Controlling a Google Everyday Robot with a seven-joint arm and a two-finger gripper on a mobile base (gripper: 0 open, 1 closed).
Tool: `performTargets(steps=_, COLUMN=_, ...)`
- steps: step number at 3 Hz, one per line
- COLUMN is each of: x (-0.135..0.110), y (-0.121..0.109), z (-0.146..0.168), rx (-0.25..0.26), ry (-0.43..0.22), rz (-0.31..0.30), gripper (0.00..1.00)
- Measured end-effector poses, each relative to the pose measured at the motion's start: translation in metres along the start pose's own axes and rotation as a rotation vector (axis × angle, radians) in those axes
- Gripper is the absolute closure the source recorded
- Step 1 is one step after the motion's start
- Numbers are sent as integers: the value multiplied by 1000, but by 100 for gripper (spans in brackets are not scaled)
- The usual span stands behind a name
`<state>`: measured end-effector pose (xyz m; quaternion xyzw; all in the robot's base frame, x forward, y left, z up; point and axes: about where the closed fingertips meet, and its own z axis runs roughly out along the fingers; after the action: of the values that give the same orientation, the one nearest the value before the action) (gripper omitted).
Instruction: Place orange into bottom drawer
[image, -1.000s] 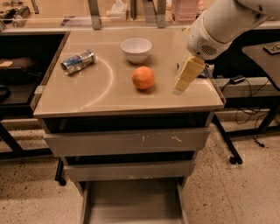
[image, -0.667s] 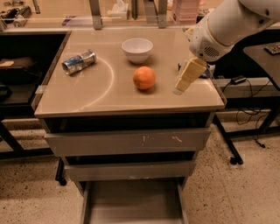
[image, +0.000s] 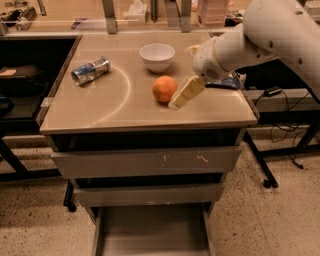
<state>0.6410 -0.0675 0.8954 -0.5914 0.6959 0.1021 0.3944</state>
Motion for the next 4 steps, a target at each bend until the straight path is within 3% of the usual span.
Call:
performTargets(steps=1, x=-7, y=-3, z=29, rx=-29, ry=-53, rz=16, gripper=0)
performTargets(steps=3, x=16, y=3, z=74, rx=-128, ry=-20, rz=76, gripper=0)
performTargets(steps=4, x=18, y=4, z=77, rx=-135, ry=-17, rz=79, gripper=16)
